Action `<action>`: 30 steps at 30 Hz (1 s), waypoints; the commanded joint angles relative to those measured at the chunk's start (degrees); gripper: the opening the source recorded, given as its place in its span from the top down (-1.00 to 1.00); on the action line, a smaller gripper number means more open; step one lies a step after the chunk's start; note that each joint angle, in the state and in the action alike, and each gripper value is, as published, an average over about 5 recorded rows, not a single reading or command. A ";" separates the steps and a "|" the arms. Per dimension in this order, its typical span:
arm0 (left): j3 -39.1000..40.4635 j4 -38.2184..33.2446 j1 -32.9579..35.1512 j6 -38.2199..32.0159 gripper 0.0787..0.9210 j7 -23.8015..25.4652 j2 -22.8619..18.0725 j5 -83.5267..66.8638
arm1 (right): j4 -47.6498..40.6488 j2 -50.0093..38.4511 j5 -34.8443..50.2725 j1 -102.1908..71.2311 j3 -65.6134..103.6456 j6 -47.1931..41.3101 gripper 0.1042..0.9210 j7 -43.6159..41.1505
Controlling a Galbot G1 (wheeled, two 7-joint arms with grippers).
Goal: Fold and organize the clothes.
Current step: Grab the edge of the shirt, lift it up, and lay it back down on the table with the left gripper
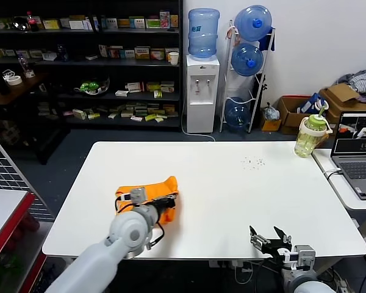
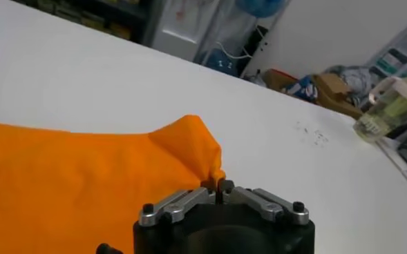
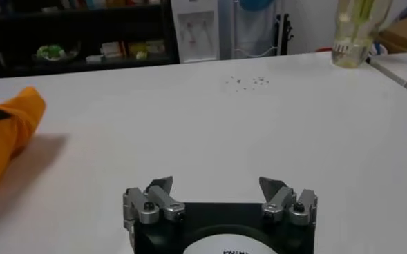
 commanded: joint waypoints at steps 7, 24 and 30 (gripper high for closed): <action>8.22 9.65 -7.28 0.31 0.93 -3.13 -15.52 1.76 | -1.02 -0.15 0.48 0.38 0.51 0.18 -0.76 -0.11; 8.80 8.08 -5.96 0.94 0.86 -1.89 -16.52 2.61 | -1.46 -0.35 -0.05 0.36 0.96 3.63 -0.76 -2.93; 5.33 0.79 -2.09 0.76 0.47 1.14 -12.94 3.20 | -2.13 -0.92 -2.12 0.75 2.41 9.50 -0.76 -10.37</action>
